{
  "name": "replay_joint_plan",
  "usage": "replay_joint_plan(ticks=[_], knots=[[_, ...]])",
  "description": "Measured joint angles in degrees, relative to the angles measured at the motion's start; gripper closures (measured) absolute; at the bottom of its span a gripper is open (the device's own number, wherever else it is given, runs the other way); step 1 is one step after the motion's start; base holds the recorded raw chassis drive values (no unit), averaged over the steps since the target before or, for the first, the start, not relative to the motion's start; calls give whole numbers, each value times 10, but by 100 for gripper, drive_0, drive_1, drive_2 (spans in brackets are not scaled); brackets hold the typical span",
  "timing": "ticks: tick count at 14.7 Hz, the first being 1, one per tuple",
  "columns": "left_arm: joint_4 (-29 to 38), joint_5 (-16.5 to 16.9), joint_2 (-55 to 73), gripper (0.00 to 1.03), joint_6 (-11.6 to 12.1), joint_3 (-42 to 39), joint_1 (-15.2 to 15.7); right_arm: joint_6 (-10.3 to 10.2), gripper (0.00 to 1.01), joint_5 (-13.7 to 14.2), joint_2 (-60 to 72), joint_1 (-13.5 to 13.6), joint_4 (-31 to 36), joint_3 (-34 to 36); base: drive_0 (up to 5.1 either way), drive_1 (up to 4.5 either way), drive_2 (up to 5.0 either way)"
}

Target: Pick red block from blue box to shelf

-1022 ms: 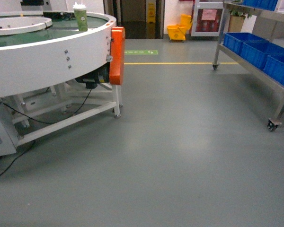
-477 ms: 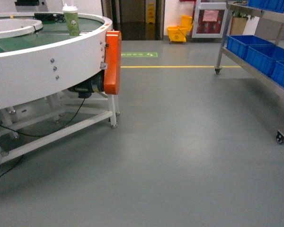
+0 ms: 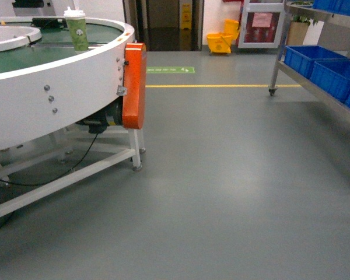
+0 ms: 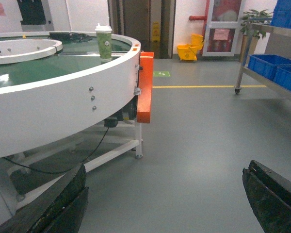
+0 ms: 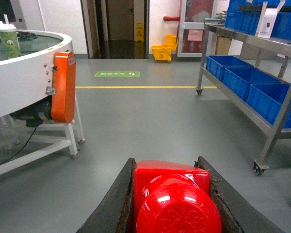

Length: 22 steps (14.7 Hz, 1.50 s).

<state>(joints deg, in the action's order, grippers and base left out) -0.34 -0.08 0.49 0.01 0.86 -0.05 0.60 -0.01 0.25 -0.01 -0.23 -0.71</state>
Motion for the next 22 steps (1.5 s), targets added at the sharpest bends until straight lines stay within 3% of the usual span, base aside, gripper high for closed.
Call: replay_joint_plan(ticks=[13, 22], knots=[[2, 0, 0, 5, 0, 0, 0, 0, 73, 0, 0, 0, 0, 0, 3, 430, -424], [1, 0, 0, 5, 0, 0, 0, 0, 73, 0, 0, 0, -1, 0, -154, -154, -154]])
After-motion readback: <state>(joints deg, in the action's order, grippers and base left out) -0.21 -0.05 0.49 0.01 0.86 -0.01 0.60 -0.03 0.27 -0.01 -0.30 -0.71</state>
